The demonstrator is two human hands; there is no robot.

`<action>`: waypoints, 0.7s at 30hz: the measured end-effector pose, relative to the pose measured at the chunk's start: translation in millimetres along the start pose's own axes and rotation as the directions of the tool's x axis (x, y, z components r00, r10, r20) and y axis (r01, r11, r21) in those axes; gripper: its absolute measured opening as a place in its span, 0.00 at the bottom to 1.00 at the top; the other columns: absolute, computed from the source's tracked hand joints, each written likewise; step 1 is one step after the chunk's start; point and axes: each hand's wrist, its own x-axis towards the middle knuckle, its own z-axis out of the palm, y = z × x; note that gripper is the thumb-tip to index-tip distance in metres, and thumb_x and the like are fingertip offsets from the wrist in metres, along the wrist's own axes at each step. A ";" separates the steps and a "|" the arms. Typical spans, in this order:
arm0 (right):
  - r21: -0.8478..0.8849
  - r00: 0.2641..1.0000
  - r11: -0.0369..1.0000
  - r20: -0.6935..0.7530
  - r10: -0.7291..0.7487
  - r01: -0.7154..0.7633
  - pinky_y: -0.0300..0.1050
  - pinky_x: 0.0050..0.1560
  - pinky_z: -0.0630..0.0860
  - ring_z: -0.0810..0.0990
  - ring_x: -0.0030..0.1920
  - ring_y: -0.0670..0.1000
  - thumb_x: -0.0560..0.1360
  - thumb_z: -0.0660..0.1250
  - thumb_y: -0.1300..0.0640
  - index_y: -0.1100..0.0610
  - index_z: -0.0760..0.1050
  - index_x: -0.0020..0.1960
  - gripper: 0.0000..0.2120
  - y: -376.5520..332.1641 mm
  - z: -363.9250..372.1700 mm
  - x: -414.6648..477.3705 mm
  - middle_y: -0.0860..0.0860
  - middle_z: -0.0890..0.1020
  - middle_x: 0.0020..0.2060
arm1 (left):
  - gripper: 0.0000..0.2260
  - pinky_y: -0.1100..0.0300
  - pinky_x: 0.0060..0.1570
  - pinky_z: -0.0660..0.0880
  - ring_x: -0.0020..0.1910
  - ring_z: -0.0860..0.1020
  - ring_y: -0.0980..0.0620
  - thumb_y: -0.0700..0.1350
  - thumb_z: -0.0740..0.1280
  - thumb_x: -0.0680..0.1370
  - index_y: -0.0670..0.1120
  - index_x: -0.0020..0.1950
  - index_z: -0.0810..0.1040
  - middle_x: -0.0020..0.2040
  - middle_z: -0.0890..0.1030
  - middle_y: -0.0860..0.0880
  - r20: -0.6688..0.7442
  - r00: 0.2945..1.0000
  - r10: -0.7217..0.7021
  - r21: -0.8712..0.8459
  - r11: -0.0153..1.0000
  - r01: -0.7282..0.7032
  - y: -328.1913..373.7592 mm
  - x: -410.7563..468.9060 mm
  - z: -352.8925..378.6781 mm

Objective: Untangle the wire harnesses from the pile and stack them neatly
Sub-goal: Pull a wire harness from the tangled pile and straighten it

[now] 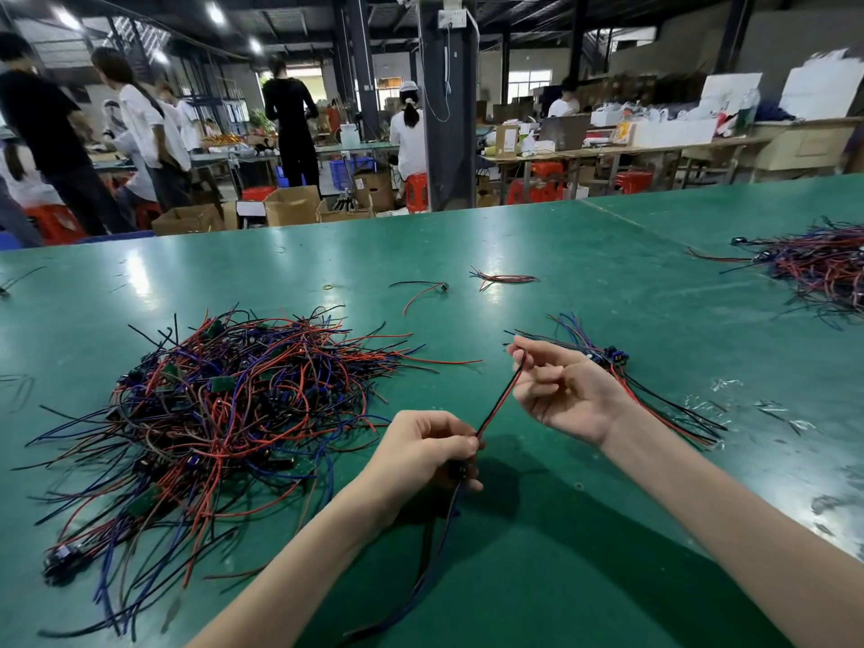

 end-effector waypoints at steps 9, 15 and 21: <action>-0.600 0.856 0.754 -0.213 -0.471 0.266 0.35 0.23 0.68 0.70 0.22 0.45 0.74 0.68 0.58 0.59 0.75 0.45 0.05 4.0 -13.0 6.7 0.55 0.82 0.34 | 0.08 0.58 0.35 0.78 0.30 0.79 0.50 0.36 0.68 0.75 0.44 0.38 0.83 0.33 0.80 0.45 -0.003 0.996 0.090 -0.034 0.995 -0.090 -1.7 -1.3 -0.7; -0.777 0.997 0.630 -0.040 -0.063 0.008 0.33 0.19 0.63 0.70 0.23 0.45 0.68 0.68 0.45 0.61 0.77 0.47 0.19 43.4 3.0 -4.9 0.53 0.82 0.37 | 0.05 0.62 0.31 0.77 0.31 0.78 0.55 0.36 0.68 0.74 0.41 0.41 0.82 0.33 0.80 0.47 -0.237 0.963 0.132 -0.123 0.979 -0.165 2.3 5.4 -8.4; -0.757 0.997 0.652 0.072 0.037 0.030 0.33 0.15 0.59 0.68 0.19 0.43 0.74 0.68 0.60 0.62 0.74 0.40 0.07 68.6 12.6 -10.1 0.48 0.74 0.23 | 0.04 0.60 0.37 0.73 0.34 0.77 0.58 0.40 0.69 0.75 0.46 0.42 0.83 0.34 0.81 0.52 -0.329 0.934 0.138 -0.066 0.983 -0.169 -0.6 8.3 -12.8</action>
